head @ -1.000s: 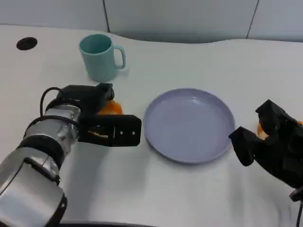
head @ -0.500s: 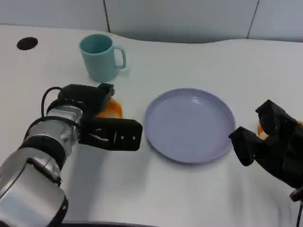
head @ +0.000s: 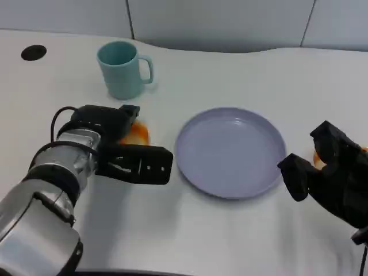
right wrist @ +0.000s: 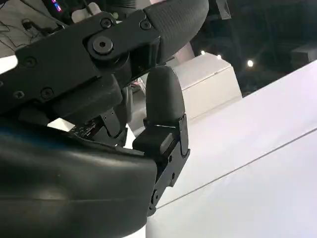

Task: Grasp the bread from the table and place it into the plate.

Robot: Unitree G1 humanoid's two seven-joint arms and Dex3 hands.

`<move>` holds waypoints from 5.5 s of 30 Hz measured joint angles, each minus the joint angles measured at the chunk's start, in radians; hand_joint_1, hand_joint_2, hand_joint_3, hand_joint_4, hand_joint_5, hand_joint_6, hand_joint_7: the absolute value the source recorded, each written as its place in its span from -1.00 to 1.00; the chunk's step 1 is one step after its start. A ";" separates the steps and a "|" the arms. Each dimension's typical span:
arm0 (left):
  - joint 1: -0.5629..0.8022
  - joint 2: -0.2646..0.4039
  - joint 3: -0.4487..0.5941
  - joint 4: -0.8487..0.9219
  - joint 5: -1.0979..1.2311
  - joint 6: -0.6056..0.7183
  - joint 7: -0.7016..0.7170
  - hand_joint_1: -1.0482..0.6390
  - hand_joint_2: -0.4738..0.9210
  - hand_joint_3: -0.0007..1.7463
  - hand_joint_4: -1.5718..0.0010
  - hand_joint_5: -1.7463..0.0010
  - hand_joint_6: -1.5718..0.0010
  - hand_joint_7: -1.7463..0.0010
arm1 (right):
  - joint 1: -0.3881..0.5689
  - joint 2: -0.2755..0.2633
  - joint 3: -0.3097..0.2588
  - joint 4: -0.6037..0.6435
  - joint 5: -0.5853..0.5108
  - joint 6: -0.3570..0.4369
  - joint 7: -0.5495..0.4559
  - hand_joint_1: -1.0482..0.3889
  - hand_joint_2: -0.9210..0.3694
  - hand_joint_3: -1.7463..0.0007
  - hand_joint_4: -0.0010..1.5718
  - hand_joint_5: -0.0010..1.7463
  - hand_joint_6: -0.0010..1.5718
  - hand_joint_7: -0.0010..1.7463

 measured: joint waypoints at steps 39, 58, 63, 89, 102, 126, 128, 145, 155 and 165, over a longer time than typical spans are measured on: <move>-0.003 -0.003 0.082 0.000 -0.069 -0.041 -0.105 0.25 0.92 -1.00 0.01 -0.46 -0.58 0.86 | -0.003 0.000 -0.008 0.025 0.002 -0.018 0.027 -0.13 -0.89 1.00 0.11 1.00 -0.13 0.99; -0.003 -0.003 0.083 0.000 -0.075 -0.053 -0.107 0.27 0.92 -1.00 -0.02 -0.52 -0.11 -0.14 | -0.003 0.000 -0.009 0.024 -0.001 -0.018 0.019 -0.12 -0.90 1.00 0.13 1.00 -0.14 1.00; -0.003 -0.003 0.083 -0.001 -0.075 -0.056 -0.102 0.24 0.93 -1.00 -0.07 -0.36 -0.29 0.33 | -0.003 0.000 -0.009 0.024 -0.002 -0.018 0.018 -0.12 -0.89 1.00 0.13 1.00 -0.15 1.00; -0.003 -0.002 0.074 -0.001 -0.072 -0.057 -0.101 0.23 0.93 -1.00 -0.08 -0.24 -0.35 0.44 | -0.003 0.000 -0.009 0.024 -0.001 -0.017 0.017 -0.12 -0.89 1.00 0.11 1.00 -0.13 0.99; -0.003 -0.002 0.066 -0.001 -0.069 -0.060 -0.095 0.18 0.90 -1.00 0.10 -0.69 -0.01 -0.30 | -0.003 0.000 -0.009 0.023 -0.001 -0.017 0.016 -0.12 -0.90 1.00 0.12 1.00 -0.15 1.00; -0.003 -0.002 0.072 -0.001 -0.073 -0.060 -0.089 0.21 0.92 -1.00 0.04 -0.64 -0.08 -0.16 | -0.003 0.000 -0.009 0.023 -0.001 -0.015 0.016 -0.12 -0.89 1.00 0.11 1.00 -0.14 1.00; -0.003 -0.002 0.072 -0.001 -0.073 -0.060 -0.089 0.22 0.92 -1.00 0.13 -0.86 0.03 -0.38 | -0.002 0.000 -0.009 0.022 -0.001 -0.015 0.014 -0.12 -0.88 1.00 0.12 1.00 -0.14 1.00; -0.002 -0.002 0.075 -0.001 -0.074 -0.061 -0.089 0.20 0.92 -1.00 0.03 -0.64 -0.25 0.12 | -0.002 0.000 -0.009 0.011 -0.002 -0.015 0.005 -0.11 -0.89 1.00 0.11 1.00 -0.14 1.00; -0.002 -0.002 0.075 -0.001 -0.074 -0.060 -0.089 0.20 0.91 -1.00 -0.02 -0.31 -0.19 0.35 | -0.002 0.000 -0.009 0.014 -0.002 -0.016 0.009 -0.11 -0.89 1.00 0.12 1.00 -0.16 1.00; -0.002 -0.002 0.069 -0.001 -0.071 -0.059 -0.089 0.18 0.92 -1.00 0.04 -0.56 -0.26 0.23 | -0.002 0.000 -0.009 0.014 -0.002 -0.016 0.009 -0.11 -0.90 1.00 0.12 1.00 -0.15 1.00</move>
